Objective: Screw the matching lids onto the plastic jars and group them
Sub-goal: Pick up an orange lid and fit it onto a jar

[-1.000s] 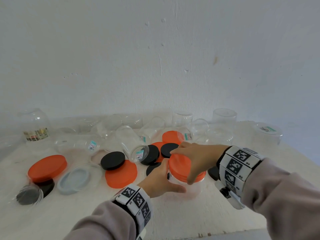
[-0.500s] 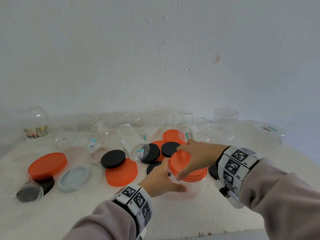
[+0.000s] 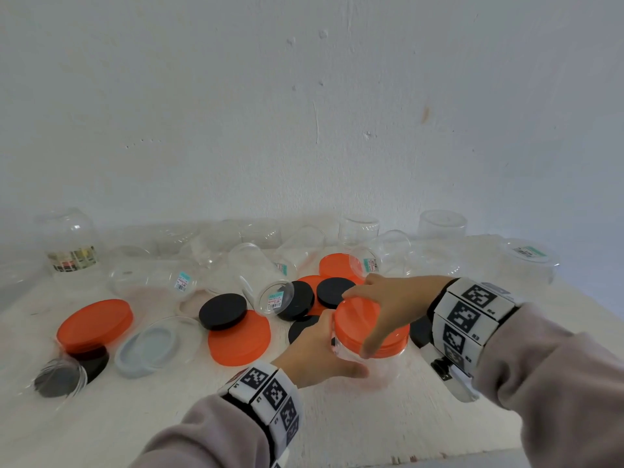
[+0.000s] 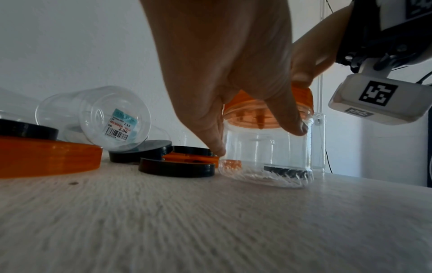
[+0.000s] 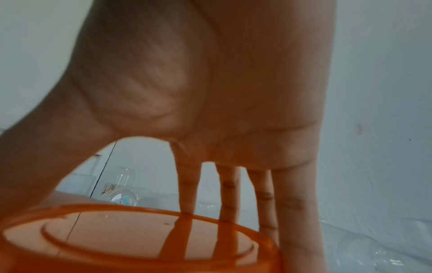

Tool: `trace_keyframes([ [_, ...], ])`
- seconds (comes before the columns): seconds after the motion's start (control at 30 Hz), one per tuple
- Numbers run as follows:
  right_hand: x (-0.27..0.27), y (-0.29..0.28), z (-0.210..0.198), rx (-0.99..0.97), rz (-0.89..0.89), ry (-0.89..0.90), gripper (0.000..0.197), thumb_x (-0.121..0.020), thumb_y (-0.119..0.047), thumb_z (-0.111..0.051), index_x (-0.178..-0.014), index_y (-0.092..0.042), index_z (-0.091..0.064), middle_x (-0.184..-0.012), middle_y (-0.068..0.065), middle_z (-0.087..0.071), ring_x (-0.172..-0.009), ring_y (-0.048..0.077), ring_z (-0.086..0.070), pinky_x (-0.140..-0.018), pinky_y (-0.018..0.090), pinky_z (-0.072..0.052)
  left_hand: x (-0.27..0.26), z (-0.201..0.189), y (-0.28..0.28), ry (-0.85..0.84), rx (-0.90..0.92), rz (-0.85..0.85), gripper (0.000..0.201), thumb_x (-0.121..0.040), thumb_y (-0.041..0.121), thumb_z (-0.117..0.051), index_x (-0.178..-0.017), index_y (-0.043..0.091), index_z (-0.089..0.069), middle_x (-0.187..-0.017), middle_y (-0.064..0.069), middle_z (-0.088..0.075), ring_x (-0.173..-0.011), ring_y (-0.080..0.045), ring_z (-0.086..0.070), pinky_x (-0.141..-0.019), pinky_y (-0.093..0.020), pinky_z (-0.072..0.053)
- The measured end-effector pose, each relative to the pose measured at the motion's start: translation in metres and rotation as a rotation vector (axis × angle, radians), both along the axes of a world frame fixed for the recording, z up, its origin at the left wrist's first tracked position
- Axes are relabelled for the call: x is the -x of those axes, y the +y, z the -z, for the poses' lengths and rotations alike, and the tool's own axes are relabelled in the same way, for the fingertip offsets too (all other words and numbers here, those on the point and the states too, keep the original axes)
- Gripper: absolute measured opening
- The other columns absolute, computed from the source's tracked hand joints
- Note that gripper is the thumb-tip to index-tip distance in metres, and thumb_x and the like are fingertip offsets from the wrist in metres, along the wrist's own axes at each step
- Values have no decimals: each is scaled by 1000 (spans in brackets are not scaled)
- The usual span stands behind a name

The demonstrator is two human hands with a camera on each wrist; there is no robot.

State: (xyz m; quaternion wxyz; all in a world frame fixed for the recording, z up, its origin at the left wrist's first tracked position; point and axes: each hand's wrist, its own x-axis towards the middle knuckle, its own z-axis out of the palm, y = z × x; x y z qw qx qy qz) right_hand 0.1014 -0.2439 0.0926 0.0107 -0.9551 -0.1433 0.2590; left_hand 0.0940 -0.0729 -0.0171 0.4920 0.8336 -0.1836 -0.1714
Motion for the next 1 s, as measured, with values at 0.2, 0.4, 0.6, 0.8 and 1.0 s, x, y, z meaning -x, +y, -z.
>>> trace_keyframes([
  [0.2,0,-1,4,-11,38,-2,109,-55,-78,-71,-144,-43,-19,-143,-7,-22,-102,15,-38,-78,32,-42,4,-4,1,-9,-49,33,96,-69,36,-84,-144,26,-26,-130,18,-47,-122,-3,-45,-102,-20,-37],
  [0.4,4,3,9,-1,48,-22,109,-58,-79,-66,-146,-39,-18,-143,-5,-25,-91,13,-43,-66,26,-39,8,-8,-3,-23,-23,19,99,-66,35,-86,-144,31,-25,-131,18,-47,-118,-2,-47,-87,-10,-37],
  [0.6,6,3,9,-30,12,-31,108,-58,-68,-73,-146,-39,-18,-138,-6,-30,-119,18,-40,-83,31,-43,10,-9,-5,-55,-29,7,99,-65,34,-87,-144,30,-27,-127,19,-47,-118,-3,-46,-96,-17,-38],
  [0.8,6,1,6,-31,-20,-34,107,-58,-66,-75,-145,-42,-18,-134,-9,-29,-124,17,-36,-93,34,-41,10,-9,-5,-71,-49,-4,101,-64,35,-87,-145,27,-28,-134,13,-48,-123,-6,-46,-105,-25,-39],
  [1.0,9,2,8,-13,-22,-92,107,-55,-76,-70,-144,-37,-26,-123,-9,-33,-116,17,-41,-86,33,-42,6,-7,-4,-52,-62,-2,103,-60,36,-89,-143,24,-30,-133,11,-50,-122,-8,-49,-106,-32,-41],
])
